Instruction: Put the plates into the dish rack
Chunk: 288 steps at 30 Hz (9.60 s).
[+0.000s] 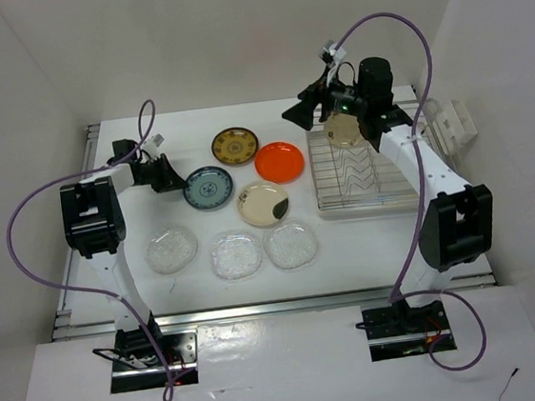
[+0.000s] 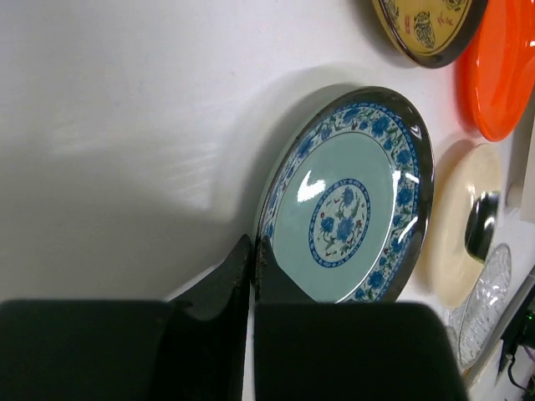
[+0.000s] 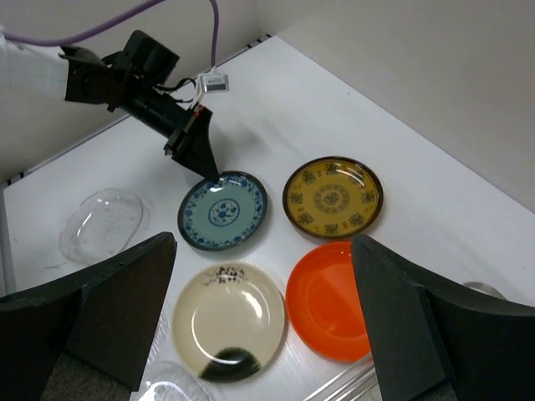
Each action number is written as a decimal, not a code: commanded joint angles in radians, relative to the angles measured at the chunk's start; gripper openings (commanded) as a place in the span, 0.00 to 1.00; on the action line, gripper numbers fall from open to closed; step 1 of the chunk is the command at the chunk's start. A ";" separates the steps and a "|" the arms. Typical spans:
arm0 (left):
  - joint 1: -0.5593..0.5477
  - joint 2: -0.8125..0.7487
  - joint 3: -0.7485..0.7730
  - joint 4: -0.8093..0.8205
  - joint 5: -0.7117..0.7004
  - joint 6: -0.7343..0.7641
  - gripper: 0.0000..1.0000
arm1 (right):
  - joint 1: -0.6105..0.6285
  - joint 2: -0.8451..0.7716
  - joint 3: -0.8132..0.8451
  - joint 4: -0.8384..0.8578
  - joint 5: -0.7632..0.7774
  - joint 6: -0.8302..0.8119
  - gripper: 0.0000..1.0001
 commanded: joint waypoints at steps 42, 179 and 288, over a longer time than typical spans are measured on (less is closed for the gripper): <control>-0.169 -0.473 0.222 -0.088 0.036 0.082 0.00 | 0.290 0.418 0.342 0.052 0.071 0.246 0.00; -0.205 -0.094 0.337 0.323 -0.056 -0.222 0.00 | 0.060 0.192 0.151 -0.005 -0.024 0.161 0.71; -0.359 -0.197 -0.236 0.133 -0.094 -0.160 0.83 | -0.205 -0.329 -0.249 -0.063 0.058 -0.280 0.71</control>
